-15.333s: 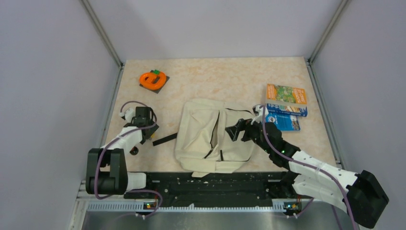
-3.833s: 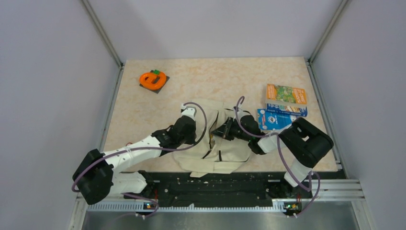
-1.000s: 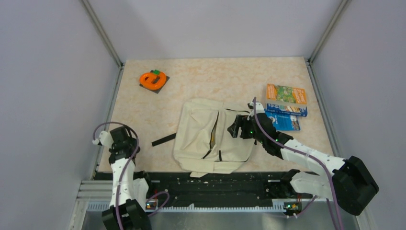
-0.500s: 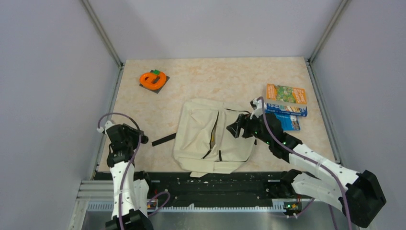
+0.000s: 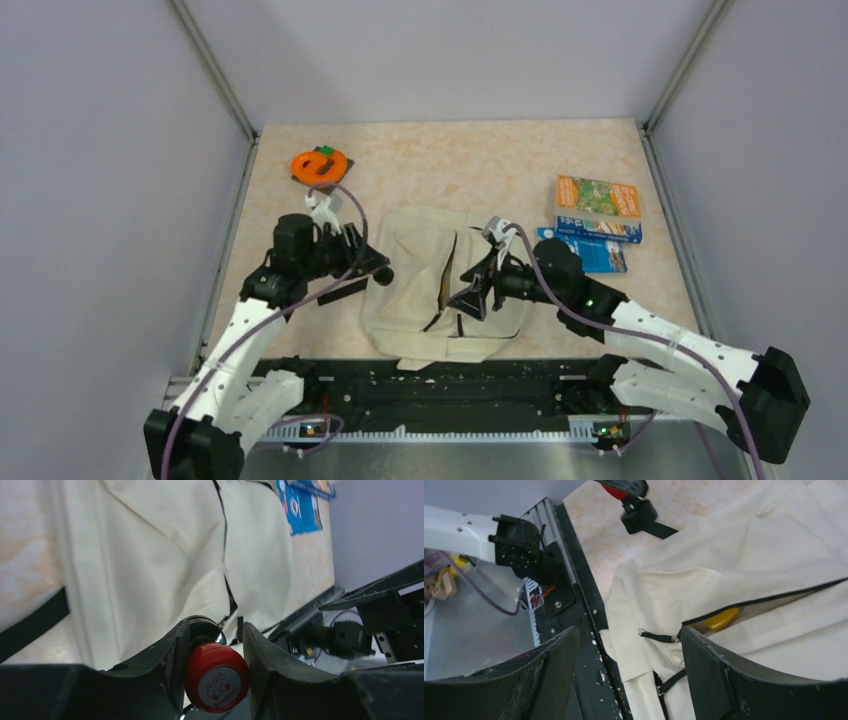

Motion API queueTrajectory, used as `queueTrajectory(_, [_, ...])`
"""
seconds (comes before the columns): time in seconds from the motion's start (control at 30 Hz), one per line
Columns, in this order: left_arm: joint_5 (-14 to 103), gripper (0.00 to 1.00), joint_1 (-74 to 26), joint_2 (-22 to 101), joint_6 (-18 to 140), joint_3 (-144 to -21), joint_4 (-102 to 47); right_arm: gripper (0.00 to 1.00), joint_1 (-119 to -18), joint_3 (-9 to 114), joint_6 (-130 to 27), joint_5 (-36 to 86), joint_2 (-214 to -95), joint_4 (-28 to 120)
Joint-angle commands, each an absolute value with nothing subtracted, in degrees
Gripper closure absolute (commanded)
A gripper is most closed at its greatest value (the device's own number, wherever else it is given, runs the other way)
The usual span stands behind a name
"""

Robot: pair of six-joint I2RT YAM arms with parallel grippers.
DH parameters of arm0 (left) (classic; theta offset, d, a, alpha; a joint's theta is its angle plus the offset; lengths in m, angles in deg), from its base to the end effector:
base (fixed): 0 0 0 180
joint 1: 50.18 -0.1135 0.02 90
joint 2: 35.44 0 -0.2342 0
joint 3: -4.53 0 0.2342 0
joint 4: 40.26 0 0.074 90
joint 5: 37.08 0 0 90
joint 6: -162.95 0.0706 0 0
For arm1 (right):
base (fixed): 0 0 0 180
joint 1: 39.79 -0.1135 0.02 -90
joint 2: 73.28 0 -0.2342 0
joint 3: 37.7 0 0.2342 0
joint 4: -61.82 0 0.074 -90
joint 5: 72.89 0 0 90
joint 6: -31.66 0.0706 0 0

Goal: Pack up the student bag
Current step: Pick up the personal item from the center of the board, then place the personal item in the student bag.

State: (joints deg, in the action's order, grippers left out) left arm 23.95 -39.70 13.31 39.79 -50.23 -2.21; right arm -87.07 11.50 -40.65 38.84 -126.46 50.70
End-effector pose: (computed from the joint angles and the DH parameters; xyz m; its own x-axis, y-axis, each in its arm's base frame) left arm 0.2038 -0.0725 0.2421 -0.7446 -0.3489 -0.5691 0.1859 0.7104 -0.6788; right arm 0.1491 0.2000 0.2484 -0.4494 -0.0706 -0.8905 -0.8275 0.4084 0.3853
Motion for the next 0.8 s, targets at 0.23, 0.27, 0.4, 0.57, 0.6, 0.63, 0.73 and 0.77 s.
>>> queueTrajectory(0.23, [13.65,0.78,-19.02,24.12,39.02,-54.95,-12.42,0.25,-91.31,4.52,-48.42,44.78,-124.42,69.1])
queueTrajectory(0.27, [13.23,0.78,-17.86,24.82,38.98,-55.29,-12.92,0.25,-91.36,4.47,-48.21,45.34,-124.57,69.42])
queueTrajectory(0.4, [10.34,0.78,-15.07,27.15,37.19,-55.33,-16.8,0.25,-92.65,4.37,-48.01,45.96,-126.09,70.88])
queueTrajectory(0.57, [8.33,0.78,-13.29,28.48,35.37,-55.48,-20.72,0.22,-93.78,4.22,-48.24,44.04,-128.07,70.3])
queueTrajectory(0.6, [8.12,0.78,-13.0,28.54,35.08,-55.46,-21.31,0.22,-93.83,4.14,-48.25,43.72,-128.46,70.32])
queueTrajectory(0.63, [8.1,0.78,-12.74,28.48,34.93,-55.45,-21.57,0.22,-93.91,4.06,-48.29,43.58,-128.85,70.27])
queueTrajectory(0.73, [8.5,0.78,-12.26,27.82,34.65,-55.25,-21.64,0.22,-94.12,3.88,-48.2,43.24,-129.58,70.32])
queueTrajectory(0.77, [8.63,0.78,-12.14,27.5,34.4,-55.13,-21.7,0.22,-94.17,3.58,-48.17,43.09,-129.76,70.77])
